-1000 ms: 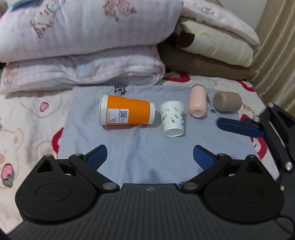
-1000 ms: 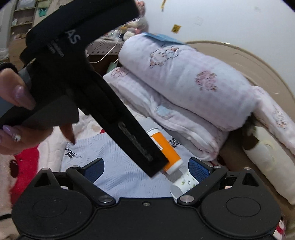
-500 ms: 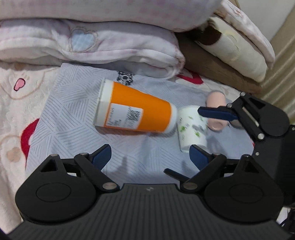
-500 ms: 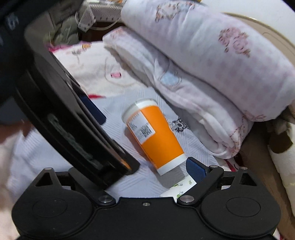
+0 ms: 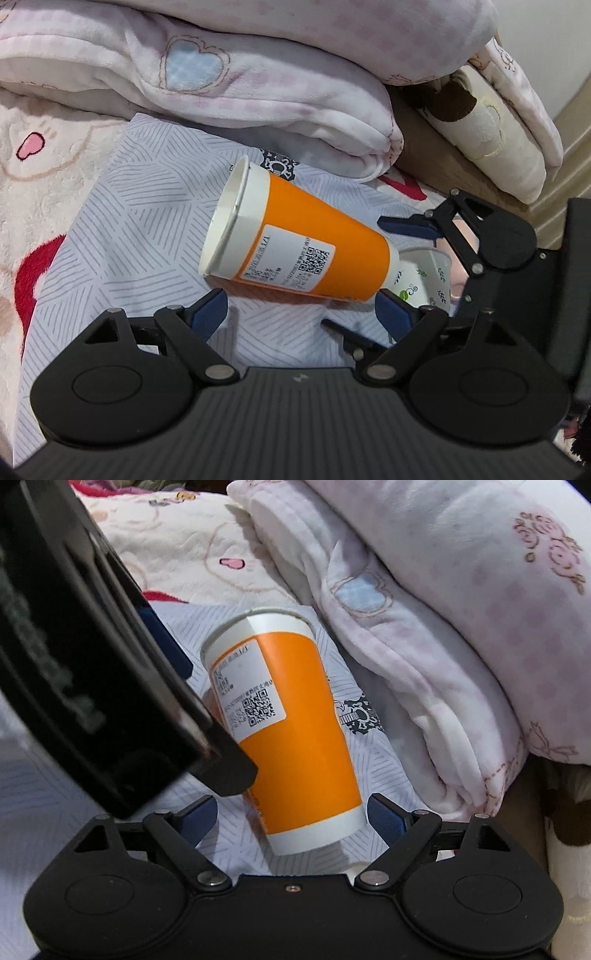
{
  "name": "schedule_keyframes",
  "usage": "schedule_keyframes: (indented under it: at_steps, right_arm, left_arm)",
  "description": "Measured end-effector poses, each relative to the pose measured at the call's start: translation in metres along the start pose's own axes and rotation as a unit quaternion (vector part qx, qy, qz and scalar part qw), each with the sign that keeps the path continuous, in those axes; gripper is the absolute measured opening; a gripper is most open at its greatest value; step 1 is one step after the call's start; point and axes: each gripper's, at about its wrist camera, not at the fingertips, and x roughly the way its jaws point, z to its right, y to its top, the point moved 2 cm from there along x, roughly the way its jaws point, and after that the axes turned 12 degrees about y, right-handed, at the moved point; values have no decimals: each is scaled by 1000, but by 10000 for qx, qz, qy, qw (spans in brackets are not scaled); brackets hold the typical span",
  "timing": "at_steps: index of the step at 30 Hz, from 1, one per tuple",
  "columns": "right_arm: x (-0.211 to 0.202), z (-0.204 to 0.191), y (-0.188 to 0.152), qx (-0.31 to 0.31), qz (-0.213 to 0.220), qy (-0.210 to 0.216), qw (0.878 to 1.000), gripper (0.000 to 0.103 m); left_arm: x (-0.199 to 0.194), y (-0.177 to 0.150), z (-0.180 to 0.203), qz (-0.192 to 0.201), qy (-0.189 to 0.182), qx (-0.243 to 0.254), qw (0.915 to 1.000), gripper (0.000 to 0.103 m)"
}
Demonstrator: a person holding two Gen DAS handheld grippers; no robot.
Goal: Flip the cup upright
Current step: 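Move the right gripper to the tipped orange cup's base while the left tool approaches, then close the right gripper on the orange cup's base and lift it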
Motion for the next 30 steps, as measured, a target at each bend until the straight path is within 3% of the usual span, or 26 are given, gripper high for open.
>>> schedule_keyframes:
  at_steps: [6, 9, 15, 20, 25, 30]
  right_arm:
    - [8, 6, 2, 109, -18, 5, 9999, 90]
    - [4, 5, 3, 169, 9, 59, 9998, 73]
    - [-10, 9, 7, 1017, 242, 352, 9939, 69]
    - [-19, 4, 5, 1951, 401, 571, 9783, 69]
    - [-23, 0, 1, 2888, 448, 642, 9542, 69]
    - [-36, -12, -8, 3347, 547, 668, 9384, 69]
  left_arm:
    - [2, -1, -3, -16, -99, -50, 9999, 86]
    - [2, -2, -4, -51, -181, -102, 9998, 86]
    - [3, -4, -6, -113, -251, -167, 9995, 86]
    - [0, -3, -9, -187, -377, -293, 9987, 86]
    - [-7, -6, -8, -228, -445, -246, 9984, 85]
    - [-16, -11, -5, -321, -554, -244, 9976, 84]
